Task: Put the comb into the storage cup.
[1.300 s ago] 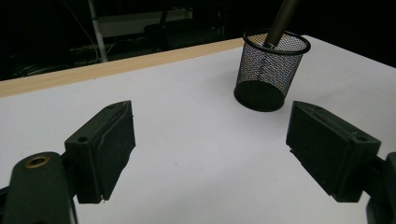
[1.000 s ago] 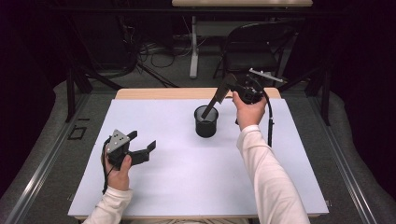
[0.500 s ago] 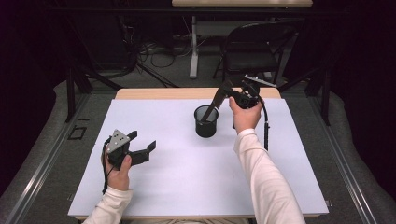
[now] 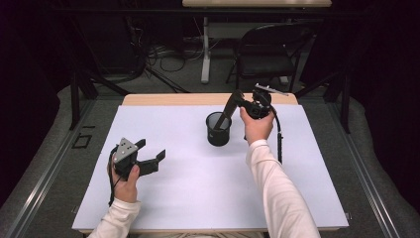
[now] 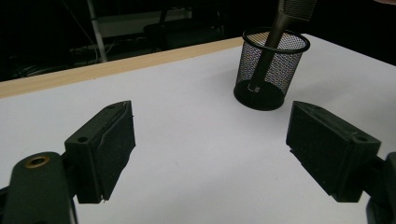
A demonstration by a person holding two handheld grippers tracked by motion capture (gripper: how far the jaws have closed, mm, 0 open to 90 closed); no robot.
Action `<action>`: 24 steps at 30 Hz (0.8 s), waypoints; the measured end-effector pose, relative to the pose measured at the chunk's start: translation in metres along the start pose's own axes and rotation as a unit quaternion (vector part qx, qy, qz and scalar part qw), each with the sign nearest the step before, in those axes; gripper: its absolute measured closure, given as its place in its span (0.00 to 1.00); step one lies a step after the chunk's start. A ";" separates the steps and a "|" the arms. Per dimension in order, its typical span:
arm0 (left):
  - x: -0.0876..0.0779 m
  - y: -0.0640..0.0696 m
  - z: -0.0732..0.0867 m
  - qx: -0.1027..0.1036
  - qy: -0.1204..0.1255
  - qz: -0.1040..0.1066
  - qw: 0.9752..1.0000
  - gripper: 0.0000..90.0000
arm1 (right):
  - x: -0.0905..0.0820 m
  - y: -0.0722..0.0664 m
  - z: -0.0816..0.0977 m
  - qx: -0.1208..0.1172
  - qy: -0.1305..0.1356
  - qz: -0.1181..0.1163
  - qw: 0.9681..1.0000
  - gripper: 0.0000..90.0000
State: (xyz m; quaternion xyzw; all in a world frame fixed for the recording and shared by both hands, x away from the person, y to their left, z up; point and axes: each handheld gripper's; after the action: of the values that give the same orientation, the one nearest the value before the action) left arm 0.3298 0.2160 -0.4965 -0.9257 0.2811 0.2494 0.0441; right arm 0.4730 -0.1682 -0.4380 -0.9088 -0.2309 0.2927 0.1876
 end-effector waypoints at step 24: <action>0.001 0.000 0.001 -0.001 -0.004 -0.005 1.000 0.17 | 0.006 0.011 0.008 0.028 -0.001 -0.012 1.000 0.97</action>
State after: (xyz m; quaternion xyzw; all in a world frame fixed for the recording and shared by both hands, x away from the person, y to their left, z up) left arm 0.3302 0.2160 -0.4979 -0.9260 0.2762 0.2534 0.0453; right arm 0.4757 -0.1720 -0.4525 -0.9000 -0.2342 0.2976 0.2161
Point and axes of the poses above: each handheld gripper's, and its own axes: x roughly forward along the jaws, z roughly out of its underside, y roughly to its right, and after that the axes turned 8 degrees about -y, right-handed
